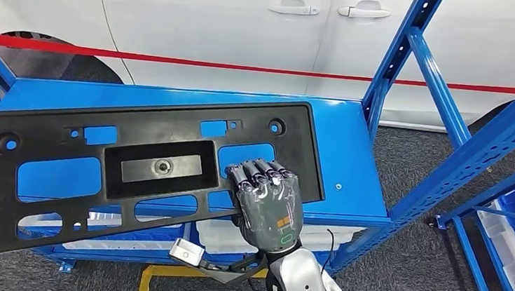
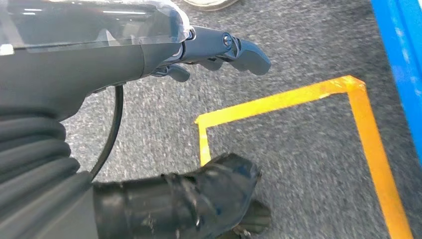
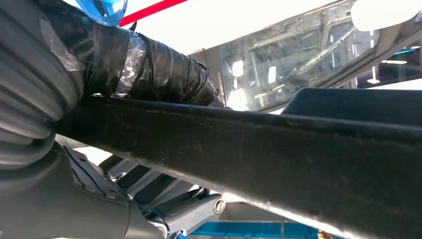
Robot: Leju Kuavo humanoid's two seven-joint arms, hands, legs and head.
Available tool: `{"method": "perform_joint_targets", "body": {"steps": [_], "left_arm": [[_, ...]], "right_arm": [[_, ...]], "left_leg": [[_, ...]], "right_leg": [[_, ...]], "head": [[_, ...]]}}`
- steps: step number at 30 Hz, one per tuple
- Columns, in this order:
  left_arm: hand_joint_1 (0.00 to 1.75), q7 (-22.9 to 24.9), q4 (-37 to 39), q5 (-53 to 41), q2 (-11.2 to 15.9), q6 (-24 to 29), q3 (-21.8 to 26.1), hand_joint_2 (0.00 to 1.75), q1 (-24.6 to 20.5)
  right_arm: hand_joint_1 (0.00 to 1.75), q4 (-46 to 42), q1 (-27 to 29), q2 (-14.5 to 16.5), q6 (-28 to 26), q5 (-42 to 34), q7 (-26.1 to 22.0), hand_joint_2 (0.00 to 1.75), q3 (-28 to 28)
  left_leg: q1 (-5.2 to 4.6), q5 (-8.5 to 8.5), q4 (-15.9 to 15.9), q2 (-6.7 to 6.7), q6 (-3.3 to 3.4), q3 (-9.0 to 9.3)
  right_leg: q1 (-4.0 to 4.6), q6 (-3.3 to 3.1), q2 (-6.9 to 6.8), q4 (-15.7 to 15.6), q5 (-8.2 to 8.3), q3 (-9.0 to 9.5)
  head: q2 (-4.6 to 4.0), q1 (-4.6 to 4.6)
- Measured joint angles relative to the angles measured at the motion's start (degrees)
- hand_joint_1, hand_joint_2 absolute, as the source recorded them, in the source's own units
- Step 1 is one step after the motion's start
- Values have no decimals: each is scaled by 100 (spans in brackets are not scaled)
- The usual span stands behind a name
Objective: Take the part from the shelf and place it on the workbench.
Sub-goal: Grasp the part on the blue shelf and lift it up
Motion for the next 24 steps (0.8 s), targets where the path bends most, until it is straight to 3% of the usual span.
{"method": "perform_joint_targets", "body": {"steps": [2,5,6,7,8,11,13,15,17,18,21,22,23,24], "left_arm": [[0,59,0,9,-12,66,22,175,-1],[0,243,0,5,-20,254,69,175,-9],[0,282,0,5,-20,308,81,175,-7],[0,306,0,5,-21,358,89,175,-6],[0,322,0,5,-23,398,92,175,-7],[0,351,0,4,-52,473,96,175,-9],[0,363,0,4,-69,508,97,175,-11],[0,372,0,3,-75,531,97,175,-12],[0,375,0,1,-78,554,97,175,-12],[0,375,0,0,-77,566,97,175,-13],[0,378,0,-4,-80,592,97,175,-5],[0,379,0,-6,-81,599,97,175,-1],[0,381,0,-7,-83,606,97,175,1],[0,385,0,-7,-83,613,97,175,0]], "right_arm": [[175,0,1,1,0,0,0,175,0],[175,10,12,0,8,0,5,175,0],[175,19,21,-2,15,0,10,175,-1],[175,30,29,-3,27,0,17,175,-2],[175,40,34,-4,42,0,27,175,-4],[175,54,38,-5,89,0,65,175,-27],[175,54,45,-5,98,0,88,175,-70],[175,50,62,-4,100,0,110,175,-129],[175,42,73,0,102,0,121,175,-187],[175,35,75,4,103,0,122,175,-211],[175,26,98,13,104,0,122,175,-266],[175,26,114,13,105,0,122,175,-281],[175,26,130,13,105,0,122,175,-298],[175,26,141,13,105,0,122,175,-318]], "left_leg": [[25,33,-42,10,77,14],[33,49,-52,19,144,5],[30,46,-44,20,146,-1],[29,42,-36,20,147,-4],[29,36,-26,18,145,-3],[19,9,0,8,109,13],[4,10,5,6,55,-1],[0,22,-12,7,-10,-5],[11,-86,103,11,-68,-47],[17,-229,311,12,-94,-134],[31,-753,1375,15,-156,-600],[33,-793,1581,15,-167,-688],[33,-719,1565,15,-169,-671],[33,-546,1317,15,-163,-542]], "right_leg": [[-9,57,-1,144,-119,-60],[-39,130,-5,1122,-632,-508],[-47,146,-6,1441,-735,-663],[-51,153,-6,1585,-730,-737],[-53,150,-7,1501,-613,-702],[-33,80,-10,419,-88,-193],[4,32,-5,38,-2,-34],[10,-7,7,11,14,-40],[-22,-73,3,-43,53,-18],[-40,-104,-4,-67,71,-9],[-36,-139,-17,-64,88,-32],[-33,-141,-18,-57,89,-40],[-31,-141,-16,-48,89,-44],[-31,-139,-14,-37,88,-45]], "head": [[0,2],[0,5],[0,5],[0,5],[0,5],[0,6],[0,3],[0,1],[0,-2],[0,-5],[0,-10],[0,-10],[0,-10],[0,-10]]}}
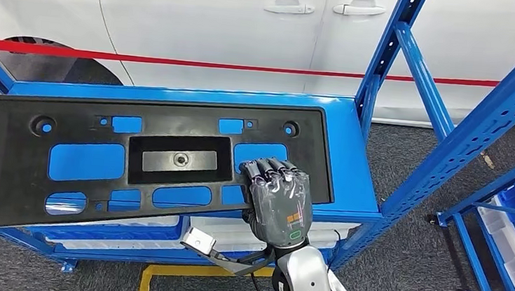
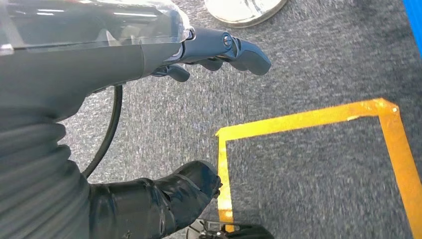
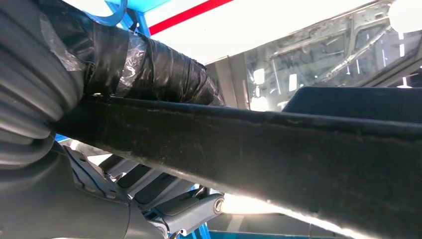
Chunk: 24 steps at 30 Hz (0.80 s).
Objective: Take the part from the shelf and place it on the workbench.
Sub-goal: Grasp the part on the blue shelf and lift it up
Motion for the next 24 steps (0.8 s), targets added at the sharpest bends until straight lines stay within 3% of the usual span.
{"method": "perform_joint_targets", "body": {"steps": [2,4,7,8,10,12,13,14,15,17,19,22,24], "left_arm": [[0,7,0,0,1,9,1,175,-7],[0,13,0,-1,2,15,1,175,-15],[0,25,0,-2,-7,19,1,175,-9],[0,28,0,-2,-13,19,2,175,-9],[0,32,0,-3,-21,21,2,175,-14],[0,39,0,-5,-20,29,2,175,-14],[0,43,0,-6,-20,36,2,175,-13],[0,46,0,-9,-20,44,2,175,-13],[0,50,0,-14,-23,53,2,175,-11],[0,59,0,-28,-32,68,2,175,-9],[0,66,0,-42,-39,77,2,175,-13],[0,71,0,-52,-40,85,2,175,-17],[0,72,0,-56,-36,87,2,175,-16]], "right_arm": [[175,-2,7,2,-1,0,1,175,-45],[175,-3,8,4,-2,0,8,175,-91],[175,-2,11,9,-3,0,14,175,-143],[175,-2,13,12,-3,0,14,175,-160],[175,2,21,17,-4,0,13,175,-197],[175,20,41,17,-4,0,13,175,-223],[175,33,56,17,-4,0,13,175,-233],[175,44,68,17,-4,0,13,175,-243],[175,51,75,17,-4,0,13,175,-252],[175,56,68,19,-4,0,10,175,-263],[175,59,50,27,-5,0,4,175,-270],[175,63,41,37,-4,0,1,175,-280],[175,64,35,53,-4,0,1,175,-287]], "left_leg": [[-10,356,-802,-1,30,404],[-30,478,-1255,-9,79,613],[-27,514,-1325,-9,178,607],[-14,541,-1344,-2,222,602],[3,588,-1372,12,296,578],[-2,608,-1361,15,323,530],[-4,614,-1351,16,325,509],[-4,618,-1338,17,324,492],[-4,621,-1325,17,322,482],[-9,628,-1304,13,300,472],[-26,648,-1289,9,244,450],[-33,684,-1305,9,139,422],[-24,510,-1119,10,85,336]], "right_leg": [[11,20,6,34,-11,-7],[30,68,10,63,-11,-34],[34,156,15,72,8,-58],[31,184,16,139,-57,-86],[8,233,18,595,-383,-276],[-12,274,15,1316,-761,-574],[-20,288,14,1553,-839,-660],[-27,294,13,1595,-811,-651],[-33,291,12,1419,-685,-530],[-34,257,12,658,-357,-92],[-8,210,16,131,-207,163],[2,129,17,39,-161,145],[-29,42,3,-5,-98,125]], "head": [[0,0],[0,4],[0,9],[0,12],[0,14],[0,16],[0,16],[0,16],[0,16],[0,16],[0,15],[0,13],[0,7]]}}
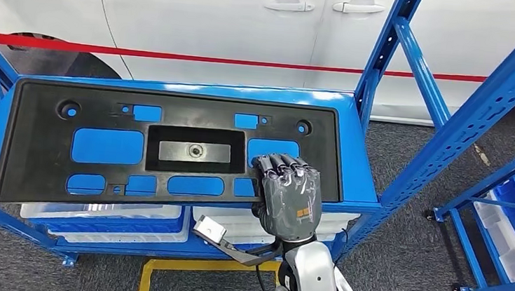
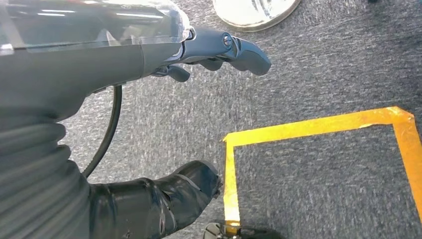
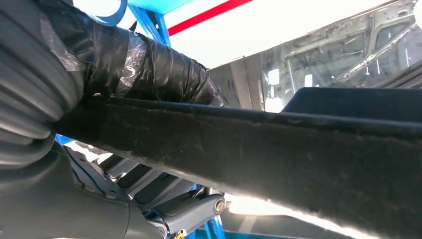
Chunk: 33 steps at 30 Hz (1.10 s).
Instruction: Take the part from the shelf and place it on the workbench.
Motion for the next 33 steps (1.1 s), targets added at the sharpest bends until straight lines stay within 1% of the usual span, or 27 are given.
{"method": "perform_joint_targets", "body": {"steps": [1,3,4,5,6,8,9,10,12,14,15,16,17,18,19,20,21,22,24,25,26,27,28,29,30,31,33], "left_arm": [[0,1,0,-2,2,1,0,175,0],[0,3,0,-4,1,2,0,175,6],[0,4,0,-6,1,2,0,175,8],[0,5,0,-8,1,2,0,175,10],[0,6,0,-10,2,2,0,175,11],[0,8,0,-11,8,2,0,175,6],[0,8,0,-11,10,2,0,175,2],[0,9,0,-11,12,3,0,175,-2],[0,9,0,-13,12,5,0,175,-5],[0,11,0,-13,4,6,0,175,-2],[0,13,0,-13,-1,8,0,175,-3],[0,15,0,-13,-4,10,0,175,-4],[0,16,0,-14,-5,13,0,175,-7],[0,17,0,-14,-3,16,0,175,-7],[0,18,0,-14,-1,19,0,175,-7],[0,17,0,-14,1,20,0,175,-7],[0,17,0,-14,2,20,0,175,-6],[0,18,0,-15,2,19,0,175,-4],[0,21,0,-19,-4,17,0,175,-3],[0,23,0,-20,-7,17,0,175,-4],[0,25,0,-21,-9,18,0,175,-5],[0,27,0,-21,-11,20,0,175,-7],[0,30,0,-22,-10,22,0,175,-5],[0,32,0,-22,-10,26,0,175,-4],[0,34,0,-23,-8,29,0,175,-2],[0,35,0,-23,-7,32,0,175,1],[0,35,0,-23,-5,34,0,175,1]], "right_arm": [[175,1,-2,13,0,0,0,175,-2],[175,10,-4,29,1,0,-1,175,-3],[175,17,-4,31,2,0,-2,175,-3],[175,24,-4,31,4,0,-3,175,-3],[175,29,-7,33,6,0,-4,175,-3],[175,31,-29,50,13,0,-5,175,-3],[175,31,-49,62,18,0,-5,175,-3],[175,32,-70,74,25,0,-5,175,-3],[175,41,-98,86,38,0,-5,175,-3],[175,53,-108,91,48,-1,-5,175,-4],[175,60,-117,91,53,-2,-5,175,-6],[175,67,-128,91,60,-5,-5,175,-8],[175,75,-138,90,69,-11,-5,175,-9],[175,85,-146,90,81,-19,-5,175,-9],[175,97,-148,89,92,-28,-5,175,-9],[175,112,-147,89,100,-36,-5,175,-9],[175,126,-149,89,104,-42,-5,175,-9],[175,139,-153,90,105,-46,-5,175,-9],[175,151,-177,92,105,-54,-5,175,-9],[175,155,-192,96,106,-60,-5,175,-9],[175,160,-208,100,107,-68,-4,175,-9],[175,166,-221,106,109,-76,-4,175,-9],[175,170,-230,111,112,-84,-3,175,-9],[175,175,-241,117,115,-91,-3,175,-9],[175,181,-252,126,119,-97,-3,175,-9],[175,190,-262,138,123,-104,-3,175,-9],[175,213,-277,162,133,-125,-3,175,-9]], "left_leg": [[7,-192,261,0,-20,-106],[14,-614,1001,0,-57,-383],[18,-729,1286,0,-71,-476],[20,-741,1389,1,-77,-483],[22,-644,1260,1,-76,-373],[22,-333,512,1,-50,71],[12,-222,155,-2,-30,266],[2,-169,-71,-8,-7,375],[-26,-140,-162,-20,47,390],[-5,-68,-204,-10,125,368],[9,-24,-233,2,171,354],[22,20,-256,14,212,329],[20,54,-255,24,238,292],[18,82,-245,28,255,244],[16,106,-230,30,257,194],[16,127,-213,32,253,145],[16,145,-196,32,245,101],[16,163,-180,31,232,66],[13,201,-153,29,189,13],[11,225,-149,28,157,-2],[9,250,-148,28,119,-12],[8,282,-159,28,78,-21],[9,309,-170,28,37,-28],[14,296,-158,26,1,-50],[19,206,-90,23,-27,-93],[22,31,76,21,-49,-166],[30,-475,719,19,-80,-386]], "right_leg": [[-10,-37,-11,-13,27,-17],[2,-72,-21,-10,64,-73],[9,-75,-24,-3,80,-101],[15,-73,-25,9,92,-127],[18,-69,-24,26,100,-149],[20,-57,-21,73,107,-186],[30,-40,-19,105,111,-208],[38,-13,-18,127,122,-232],[48,63,-15,135,163,-267],[49,134,-8,143,156,-286],[46,164,-4,237,54,-324],[40,187,-1,445,-126,-404],[25,208,-1,757,-359,-520],[16,225,-2,1125,-582,-649],[7,240,-3,1438,-731,-747],[-3,250,-3,1596,-774,-766],[-12,254,-4,1544,-712,-677],[-19,247,-5,1276,-571,-479],[-8,209,-5,503,-325,11],[10,188,-3,237,-255,162],[29,168,-1,94,-238,226],[49,151,2,72,-223,217],[42,118,3,54,-186,193],[28,80,-3,25,-151,172],[12,30,-11,6,-103,138],[-5,-18,-19,-18,-50,97],[0,-72,-30,-23,41,-18]], "head": [[0,-3],[0,-8],[0,-7],[0,-7],[0,-7],[0,-7],[0,-7],[0,-6],[0,-4],[0,-1],[0,4],[0,8],[0,12],[0,16],[0,15],[0,16],[0,16],[0,16],[0,15],[0,16],[0,15],[0,14],[0,15],[0,14],[0,10],[0,6],[0,-3]]}}
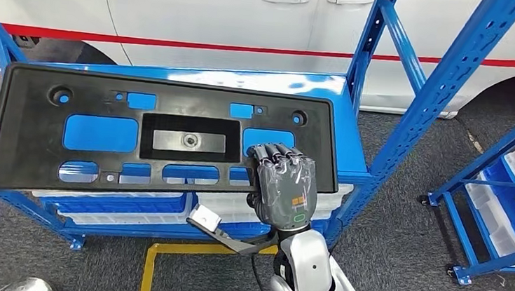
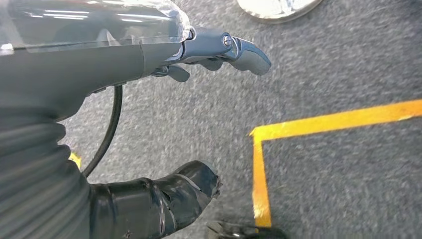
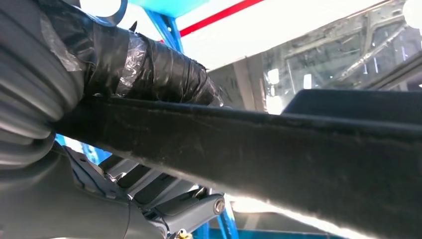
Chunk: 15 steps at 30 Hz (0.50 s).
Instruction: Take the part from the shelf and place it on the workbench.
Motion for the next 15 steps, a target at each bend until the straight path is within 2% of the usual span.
{"method": "perform_joint_targets", "body": {"steps": [1,2,3,4,5,7,8,9,11,12,13,15], "left_arm": [[0,-1,0,-2,-1,0,0,175,0],[0,-1,0,-3,-2,0,0,175,0],[0,-2,0,-5,-2,0,0,175,-1],[0,-2,0,-7,1,0,0,175,-2],[0,-2,0,-6,4,0,0,175,-4],[0,-2,0,-6,11,0,0,175,-14],[0,-2,0,-6,13,1,0,175,-18],[0,-2,0,-7,14,1,0,175,-20],[0,-1,0,-7,11,1,0,175,-15],[0,0,0,-7,7,0,0,175,-17],[0,0,0,-7,4,0,0,175,-19],[0,1,0,-6,3,1,0,175,-24]], "right_arm": [[175,15,-1,6,7,-10,0,175,0],[175,31,-1,8,14,-17,0,175,0],[175,45,-1,8,21,-22,0,175,0],[175,59,-3,8,26,-26,0,175,0],[175,68,-8,9,33,-32,0,175,0],[175,75,-25,17,45,-48,0,175,-2],[175,79,-36,23,51,-54,0,175,-3],[175,84,-44,28,54,-58,0,175,-4],[175,93,-52,35,58,-63,0,175,-5],[175,97,-55,38,58,-64,0,175,-6],[175,99,-60,39,59,-66,0,175,-7],[175,107,-67,38,60,-67,0,175,-9]], "left_leg": [[2,-184,353,0,-15,-94],[3,-257,593,1,-26,-125],[3,-211,645,1,-31,-63],[3,-74,475,1,-27,109],[3,79,120,1,-13,375],[-17,201,-645,-9,34,880],[-31,197,-873,-15,63,1007],[-48,178,-958,-22,90,1034],[-44,246,-986,-13,159,980],[-31,294,-1000,-1,208,951],[-16,351,-1020,12,259,913],[-7,458,-1024,29,325,801]], "right_leg": [[7,-6,-2,5,45,-64],[15,-4,-4,13,90,-129],[19,2,-5,25,129,-192],[21,13,-5,40,164,-250],[22,28,-3,64,193,-300],[32,80,-2,110,243,-379],[35,114,-2,125,270,-399],[36,150,-3,126,302,-412],[31,221,0,124,344,-424],[29,250,6,173,275,-456],[27,274,13,309,117,-515],[13,311,21,900,-397,-714]], "head": [[0,-1],[0,0],[0,-1],[0,0],[0,-1],[0,1],[0,2],[0,3],[0,5],[0,7],[0,8],[0,11]]}}
